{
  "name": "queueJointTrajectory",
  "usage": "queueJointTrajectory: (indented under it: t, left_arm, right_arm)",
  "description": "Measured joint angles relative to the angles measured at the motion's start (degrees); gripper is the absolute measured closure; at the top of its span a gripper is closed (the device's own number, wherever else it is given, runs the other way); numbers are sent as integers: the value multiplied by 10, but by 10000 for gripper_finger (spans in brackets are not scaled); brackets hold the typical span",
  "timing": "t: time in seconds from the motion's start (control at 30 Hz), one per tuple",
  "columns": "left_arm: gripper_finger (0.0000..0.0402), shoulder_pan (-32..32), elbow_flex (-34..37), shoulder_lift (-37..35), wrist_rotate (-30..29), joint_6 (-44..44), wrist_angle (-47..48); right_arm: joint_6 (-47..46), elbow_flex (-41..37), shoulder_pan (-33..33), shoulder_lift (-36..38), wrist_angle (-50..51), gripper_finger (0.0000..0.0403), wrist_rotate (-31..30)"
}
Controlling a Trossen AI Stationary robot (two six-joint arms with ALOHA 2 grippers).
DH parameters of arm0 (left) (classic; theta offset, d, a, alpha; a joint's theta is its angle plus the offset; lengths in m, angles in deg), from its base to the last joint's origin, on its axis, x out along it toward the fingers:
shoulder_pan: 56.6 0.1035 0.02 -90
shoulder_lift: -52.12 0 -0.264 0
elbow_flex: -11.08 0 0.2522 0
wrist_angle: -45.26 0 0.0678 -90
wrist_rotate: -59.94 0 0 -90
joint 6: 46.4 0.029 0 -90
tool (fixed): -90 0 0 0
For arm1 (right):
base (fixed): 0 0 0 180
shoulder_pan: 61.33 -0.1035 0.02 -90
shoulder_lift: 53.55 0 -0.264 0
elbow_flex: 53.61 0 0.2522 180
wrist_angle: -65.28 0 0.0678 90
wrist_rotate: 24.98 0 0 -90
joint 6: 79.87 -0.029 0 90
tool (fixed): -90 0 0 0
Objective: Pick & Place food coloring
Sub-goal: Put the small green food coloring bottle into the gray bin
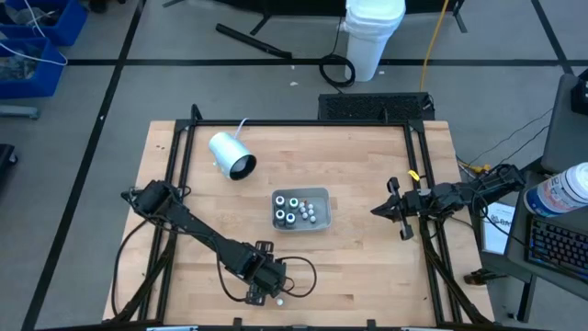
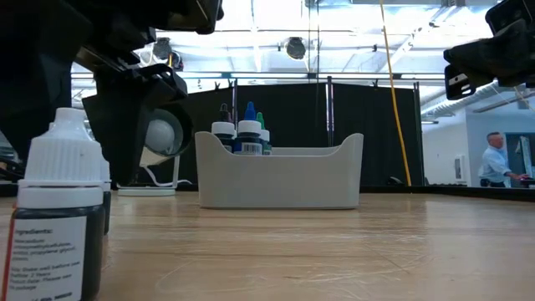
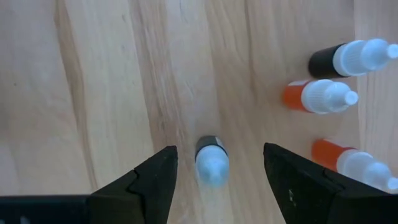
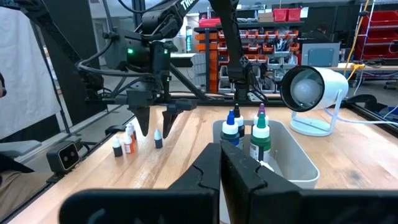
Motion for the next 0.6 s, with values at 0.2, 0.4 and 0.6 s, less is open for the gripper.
queueJointTrajectory:
  t: [0.2, 0.4, 0.6]
  left_arm:
    - [162, 0, 0, 0, 0, -9, 2]
    - [203, 2, 0, 0, 0, -9, 4]
    - [261, 8, 0, 0, 0, -10, 5]
  right_arm:
    - [0, 0, 0, 0, 0, 403, 0]
    - [1, 0, 0, 0, 0, 403, 0]
    - [1, 0, 0, 0, 0, 403, 0]
